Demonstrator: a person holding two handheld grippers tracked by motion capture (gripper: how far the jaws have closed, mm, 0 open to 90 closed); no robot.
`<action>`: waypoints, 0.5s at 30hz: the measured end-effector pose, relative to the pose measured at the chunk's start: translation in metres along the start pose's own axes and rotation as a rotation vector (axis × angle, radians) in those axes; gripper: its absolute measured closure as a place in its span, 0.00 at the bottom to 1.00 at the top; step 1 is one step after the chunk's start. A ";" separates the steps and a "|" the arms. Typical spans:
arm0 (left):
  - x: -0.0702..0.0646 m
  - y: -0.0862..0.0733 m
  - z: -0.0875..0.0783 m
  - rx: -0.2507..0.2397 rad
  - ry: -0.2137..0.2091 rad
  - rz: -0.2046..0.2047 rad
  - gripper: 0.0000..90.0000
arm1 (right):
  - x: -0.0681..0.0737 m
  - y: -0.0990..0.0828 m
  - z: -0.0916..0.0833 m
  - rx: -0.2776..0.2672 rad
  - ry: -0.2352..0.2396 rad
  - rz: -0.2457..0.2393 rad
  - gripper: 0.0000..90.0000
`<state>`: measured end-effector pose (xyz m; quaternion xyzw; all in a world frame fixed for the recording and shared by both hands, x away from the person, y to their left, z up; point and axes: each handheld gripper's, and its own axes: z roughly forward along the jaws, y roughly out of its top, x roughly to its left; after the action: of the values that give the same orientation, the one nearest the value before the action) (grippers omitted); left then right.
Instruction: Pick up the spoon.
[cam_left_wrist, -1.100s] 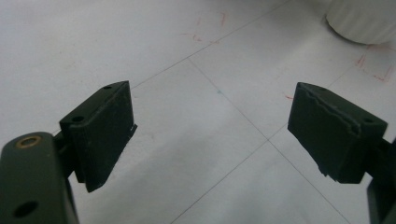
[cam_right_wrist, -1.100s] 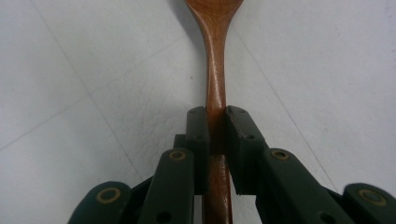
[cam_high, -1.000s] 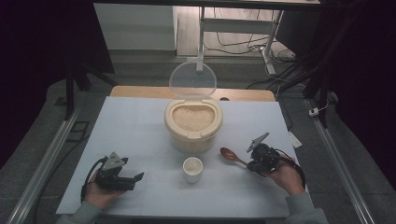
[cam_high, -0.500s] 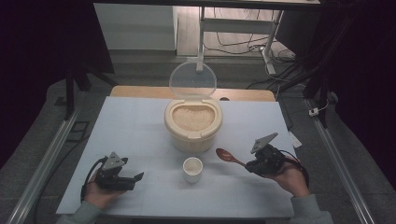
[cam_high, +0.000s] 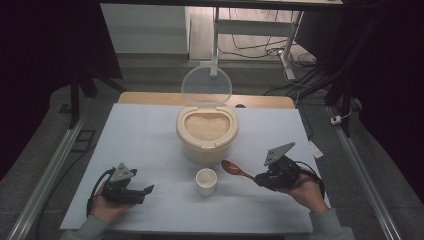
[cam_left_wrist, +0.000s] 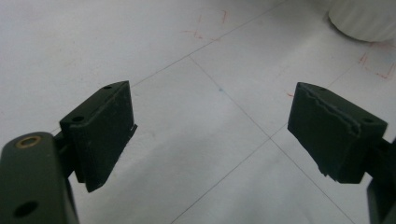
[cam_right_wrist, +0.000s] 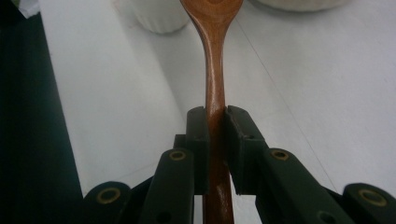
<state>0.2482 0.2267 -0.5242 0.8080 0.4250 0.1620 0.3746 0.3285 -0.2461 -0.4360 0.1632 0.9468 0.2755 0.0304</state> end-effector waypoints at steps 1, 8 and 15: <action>0.000 0.000 0.000 0.000 0.000 0.000 0.16 | 0.001 0.001 0.000 -0.002 0.002 -0.003 0.88; 0.000 0.000 0.000 0.002 0.000 0.000 0.16 | 0.012 0.012 0.005 -0.018 0.010 -0.050 0.88; 0.000 0.000 0.001 0.004 0.002 0.001 0.16 | 0.024 0.030 0.017 -0.024 0.035 -0.094 0.88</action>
<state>0.2488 0.2260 -0.5246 0.8087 0.4253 0.1619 0.3726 0.3175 -0.2057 -0.4341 0.1134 0.9505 0.2879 0.0289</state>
